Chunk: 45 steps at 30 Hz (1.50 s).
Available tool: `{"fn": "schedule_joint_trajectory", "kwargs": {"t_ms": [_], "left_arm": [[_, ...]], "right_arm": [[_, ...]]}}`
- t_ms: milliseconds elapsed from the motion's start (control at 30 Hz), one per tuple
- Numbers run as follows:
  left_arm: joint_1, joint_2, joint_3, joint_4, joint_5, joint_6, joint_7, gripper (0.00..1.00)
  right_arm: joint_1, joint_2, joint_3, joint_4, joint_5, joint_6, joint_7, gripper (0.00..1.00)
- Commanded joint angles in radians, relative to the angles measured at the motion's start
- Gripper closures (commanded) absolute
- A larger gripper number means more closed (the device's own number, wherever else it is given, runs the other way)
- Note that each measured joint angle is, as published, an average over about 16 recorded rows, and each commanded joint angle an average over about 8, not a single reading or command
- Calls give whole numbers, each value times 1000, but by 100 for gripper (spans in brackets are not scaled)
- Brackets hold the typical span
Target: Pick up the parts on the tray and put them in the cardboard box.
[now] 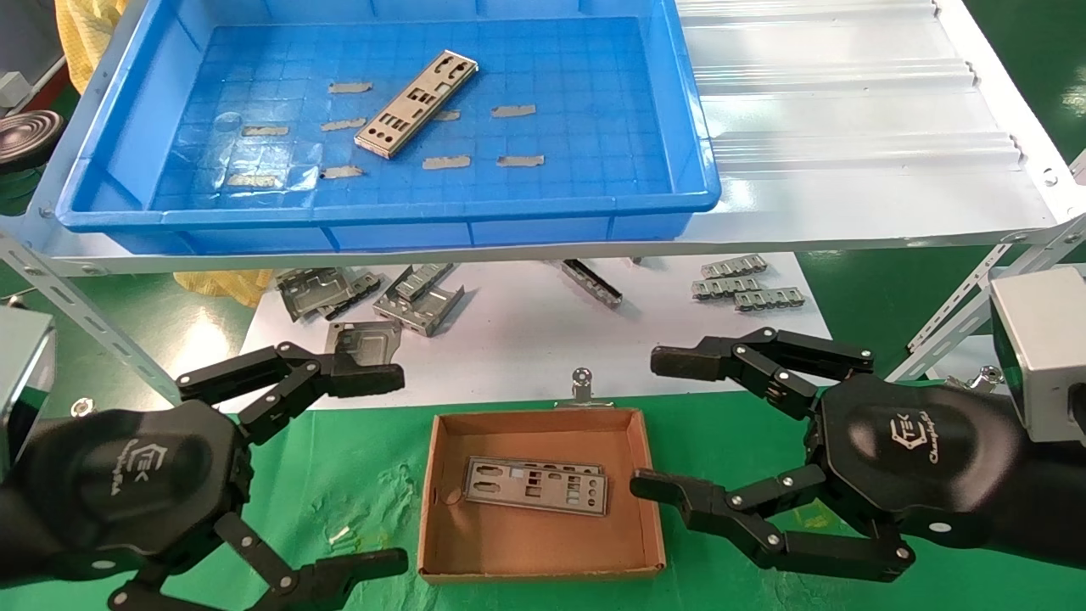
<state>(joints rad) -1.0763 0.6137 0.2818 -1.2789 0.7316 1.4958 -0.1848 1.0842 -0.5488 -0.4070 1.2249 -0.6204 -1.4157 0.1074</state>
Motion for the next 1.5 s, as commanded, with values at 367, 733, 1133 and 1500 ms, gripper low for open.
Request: {"fn": "schedule_joint_trajectory", "kwargs": {"t_ms": [367,733,1133,1500], "left_arm": [[0,0,0,0,0,0,0,0],[0,0,0,0,0,0,0,0],[0,0,0,0,0,0,0,0],[0,0,0,0,0,0,0,0]], "right_arm": [[0,0,0,0,0,0,0,0],[0,0,0,0,0,0,0,0],[0,0,0,0,0,0,0,0],[0,0,0,0,0,0,0,0]]}}
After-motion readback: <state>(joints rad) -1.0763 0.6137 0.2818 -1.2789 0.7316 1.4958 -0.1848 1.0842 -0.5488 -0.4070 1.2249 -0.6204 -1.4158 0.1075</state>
